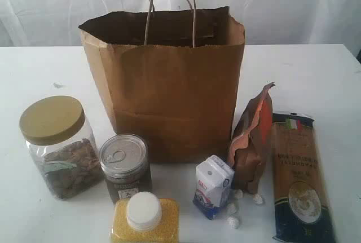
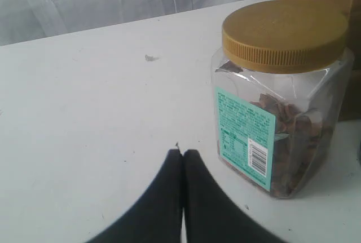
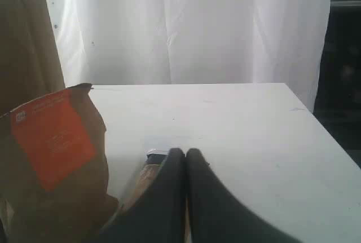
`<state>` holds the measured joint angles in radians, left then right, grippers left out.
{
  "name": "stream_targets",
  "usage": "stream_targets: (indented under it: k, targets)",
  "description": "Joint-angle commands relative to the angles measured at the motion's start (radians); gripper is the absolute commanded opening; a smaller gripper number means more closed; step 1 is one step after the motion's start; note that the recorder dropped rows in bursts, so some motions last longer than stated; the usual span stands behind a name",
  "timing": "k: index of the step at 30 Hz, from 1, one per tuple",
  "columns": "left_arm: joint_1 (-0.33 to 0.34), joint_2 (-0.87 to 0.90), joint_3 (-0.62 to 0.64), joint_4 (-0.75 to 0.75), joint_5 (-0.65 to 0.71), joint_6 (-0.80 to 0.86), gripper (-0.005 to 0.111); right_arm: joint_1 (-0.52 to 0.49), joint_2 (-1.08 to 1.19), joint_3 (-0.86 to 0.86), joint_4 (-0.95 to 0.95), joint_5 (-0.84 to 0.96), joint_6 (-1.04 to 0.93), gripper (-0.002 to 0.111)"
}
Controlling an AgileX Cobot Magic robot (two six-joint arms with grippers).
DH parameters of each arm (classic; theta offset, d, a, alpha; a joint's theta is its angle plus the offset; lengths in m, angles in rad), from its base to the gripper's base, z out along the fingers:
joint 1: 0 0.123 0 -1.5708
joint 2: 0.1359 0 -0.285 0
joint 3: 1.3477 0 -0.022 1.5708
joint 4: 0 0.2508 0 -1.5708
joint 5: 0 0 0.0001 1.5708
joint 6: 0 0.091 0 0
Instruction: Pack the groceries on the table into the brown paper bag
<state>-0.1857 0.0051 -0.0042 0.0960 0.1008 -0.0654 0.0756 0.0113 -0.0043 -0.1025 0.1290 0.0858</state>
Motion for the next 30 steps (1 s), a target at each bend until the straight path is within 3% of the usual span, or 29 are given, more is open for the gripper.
stream_targets:
  k: [1,11,17,23,25,27,30]
  targets:
    - [0.003,-0.005,0.004,-0.001,-0.003,-0.001,0.000,-0.007,-0.003,0.004,0.001,-0.002,-0.004,0.000]
    - [0.003,-0.005,0.004,-0.001,-0.003,-0.001,0.000,-0.007,-0.003,0.004,0.001,-0.004,0.004,0.000]
    - [0.003,-0.005,0.004,-0.001,-0.003,-0.001,0.000,-0.007,-0.003,0.004,0.125,-0.088,0.308,0.000]
    - [0.003,-0.005,0.004,-0.001,-0.003,-0.001,0.000,-0.007,-0.003,0.004,0.129,-0.245,0.363,0.000]
    - [0.003,-0.005,0.004,-0.001,-0.003,-0.001,0.000,0.007,0.004,-0.052,0.124,-0.163,0.362,0.000]
    - [0.003,-0.005,0.004,-0.001,-0.003,-0.001,0.000,0.069,0.056,-0.215,0.138,0.066,0.273,0.000]
    - [0.003,-0.005,0.004,-0.001,-0.003,-0.001,0.000,0.150,0.204,-0.439,0.295,0.302,-0.086,0.000]
